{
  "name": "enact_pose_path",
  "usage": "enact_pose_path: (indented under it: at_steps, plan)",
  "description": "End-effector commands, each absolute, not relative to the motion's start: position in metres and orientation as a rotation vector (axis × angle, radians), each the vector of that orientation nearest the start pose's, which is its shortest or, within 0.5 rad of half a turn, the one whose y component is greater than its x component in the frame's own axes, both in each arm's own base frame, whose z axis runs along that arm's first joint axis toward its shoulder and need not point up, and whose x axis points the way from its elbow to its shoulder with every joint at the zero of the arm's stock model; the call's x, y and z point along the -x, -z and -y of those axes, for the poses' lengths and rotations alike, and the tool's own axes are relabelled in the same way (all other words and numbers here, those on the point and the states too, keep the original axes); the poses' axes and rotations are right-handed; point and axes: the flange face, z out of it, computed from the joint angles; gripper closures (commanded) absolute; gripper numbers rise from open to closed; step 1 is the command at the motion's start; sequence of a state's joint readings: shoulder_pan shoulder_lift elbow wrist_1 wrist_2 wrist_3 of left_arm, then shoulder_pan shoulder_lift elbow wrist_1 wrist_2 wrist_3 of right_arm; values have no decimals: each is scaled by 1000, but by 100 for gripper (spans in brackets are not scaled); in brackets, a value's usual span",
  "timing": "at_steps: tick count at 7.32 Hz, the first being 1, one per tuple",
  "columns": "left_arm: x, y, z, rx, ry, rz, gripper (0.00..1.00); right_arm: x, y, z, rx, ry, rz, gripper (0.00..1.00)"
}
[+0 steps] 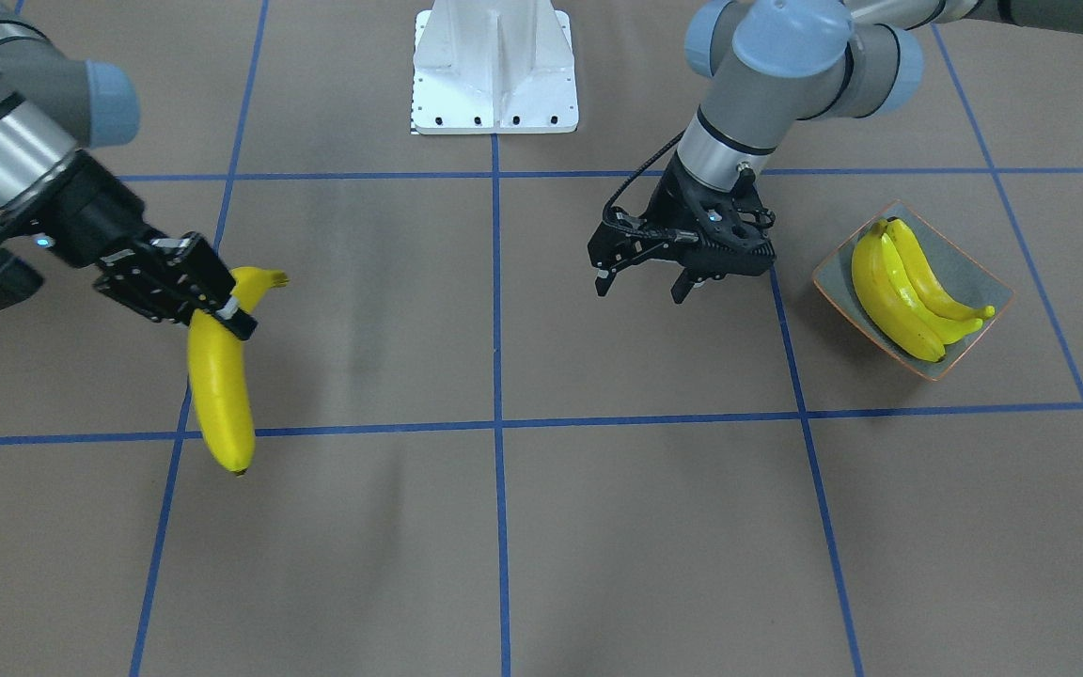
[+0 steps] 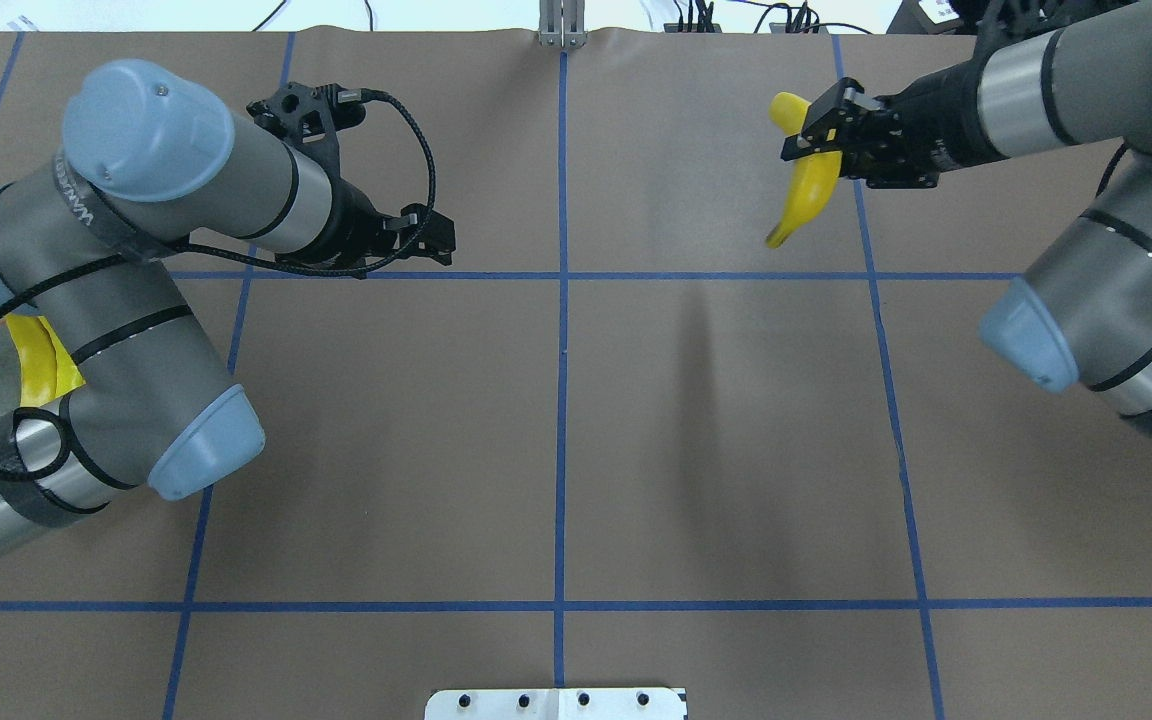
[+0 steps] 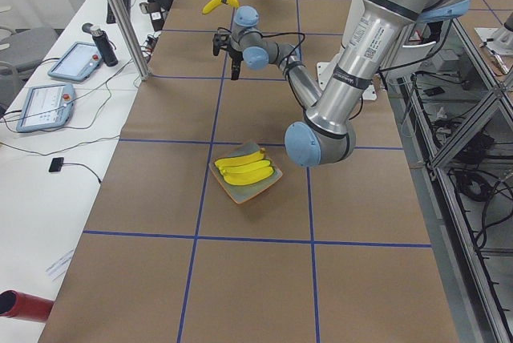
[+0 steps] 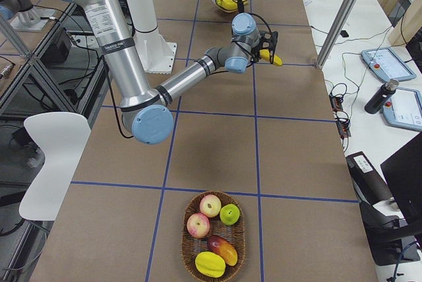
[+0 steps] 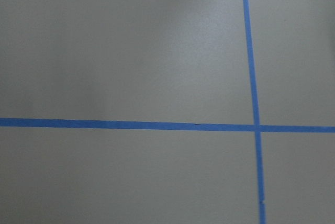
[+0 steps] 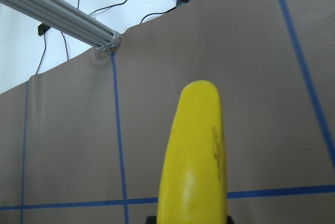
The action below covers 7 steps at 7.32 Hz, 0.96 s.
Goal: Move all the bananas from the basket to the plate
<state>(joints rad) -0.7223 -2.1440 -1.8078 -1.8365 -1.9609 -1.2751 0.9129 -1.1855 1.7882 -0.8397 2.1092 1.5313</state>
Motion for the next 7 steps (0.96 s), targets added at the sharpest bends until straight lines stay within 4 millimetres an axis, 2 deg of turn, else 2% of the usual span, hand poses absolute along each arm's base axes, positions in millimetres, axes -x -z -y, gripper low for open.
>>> enact_pose_path:
  at_steps: [1,2,3,5,7]
  plan:
    - [-410,-152,478,-156,200,-1233,0,359,-214,475,-156,-380,1470,100]
    - [-407,-143,475,-142,238,-1296,0,382,-205,456,-183,-354,1517,100]
    - [-406,-139,474,-136,251,-1314,0,394,-195,446,-183,-333,1540,100]
    - [-409,-102,472,-63,304,-1377,0,401,-184,436,-184,-303,1562,100]
    - [-424,-84,478,-6,357,-1414,0,402,-175,424,-194,-292,1582,100]
